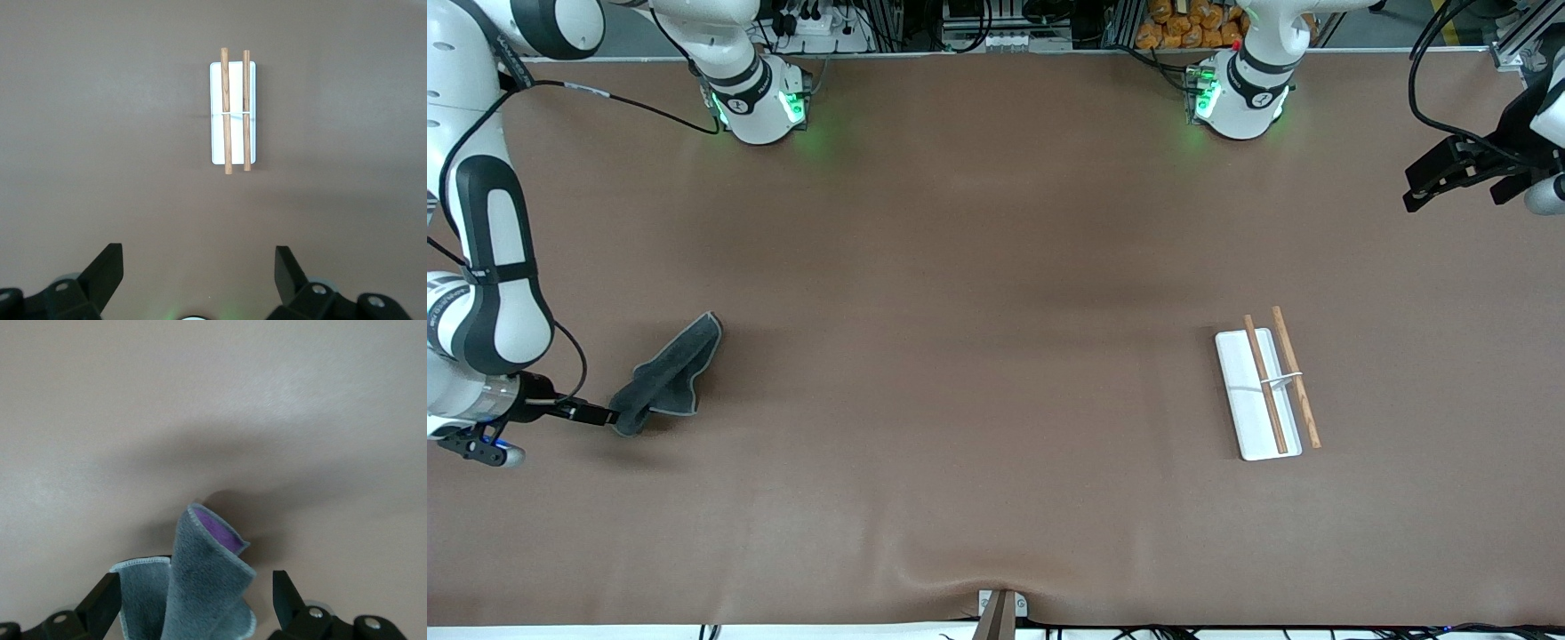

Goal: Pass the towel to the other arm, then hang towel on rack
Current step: 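Grasp the grey towel with the right gripper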

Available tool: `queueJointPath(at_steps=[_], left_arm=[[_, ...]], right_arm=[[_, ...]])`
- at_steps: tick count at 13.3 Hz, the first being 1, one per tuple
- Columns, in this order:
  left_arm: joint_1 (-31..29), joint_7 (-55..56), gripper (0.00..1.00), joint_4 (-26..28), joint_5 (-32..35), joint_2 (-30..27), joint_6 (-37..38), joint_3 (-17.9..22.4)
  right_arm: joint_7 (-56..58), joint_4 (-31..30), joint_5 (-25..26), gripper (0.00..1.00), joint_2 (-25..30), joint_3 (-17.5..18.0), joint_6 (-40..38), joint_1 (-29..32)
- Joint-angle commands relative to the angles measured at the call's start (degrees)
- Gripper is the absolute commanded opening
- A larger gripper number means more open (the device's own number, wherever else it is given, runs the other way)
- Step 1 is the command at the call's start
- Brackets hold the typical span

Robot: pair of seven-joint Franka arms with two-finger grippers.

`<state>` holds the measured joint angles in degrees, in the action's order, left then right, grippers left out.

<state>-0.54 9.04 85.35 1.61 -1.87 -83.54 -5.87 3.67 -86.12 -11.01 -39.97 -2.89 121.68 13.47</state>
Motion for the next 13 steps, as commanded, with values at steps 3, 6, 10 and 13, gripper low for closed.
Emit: queueJointPath(at_steps=[3, 6, 10, 13], left_arm=[[-0.26, -0.95, 1.0, 0.43, -0.73, -0.86, -0.4, -0.11], [-0.26, -1.04, 1.0, 0.43, -0.81, -0.86, -0.4, -0.11], [-0.26, -1.04, 1.0, 0.61, -0.81, -0.86, -0.4, -0.11], [-0.26, -1.04, 1.0, 0.61, -0.81, -0.94, -0.4, -0.11]], right_arm=[[3.79, 0.69, -1.56, 1.0, -2.74, 0.16, 0.67, 0.33], [4.07, -0.8, -1.56, 1.0, -3.45, 0.16, 0.49, 0.24], [4.15, -1.07, -1.56, 0.86, -3.36, 0.08, -0.39, 0.42], [4.24, -1.07, -1.56, 0.22, -3.44, 0.16, -0.57, 0.42]])
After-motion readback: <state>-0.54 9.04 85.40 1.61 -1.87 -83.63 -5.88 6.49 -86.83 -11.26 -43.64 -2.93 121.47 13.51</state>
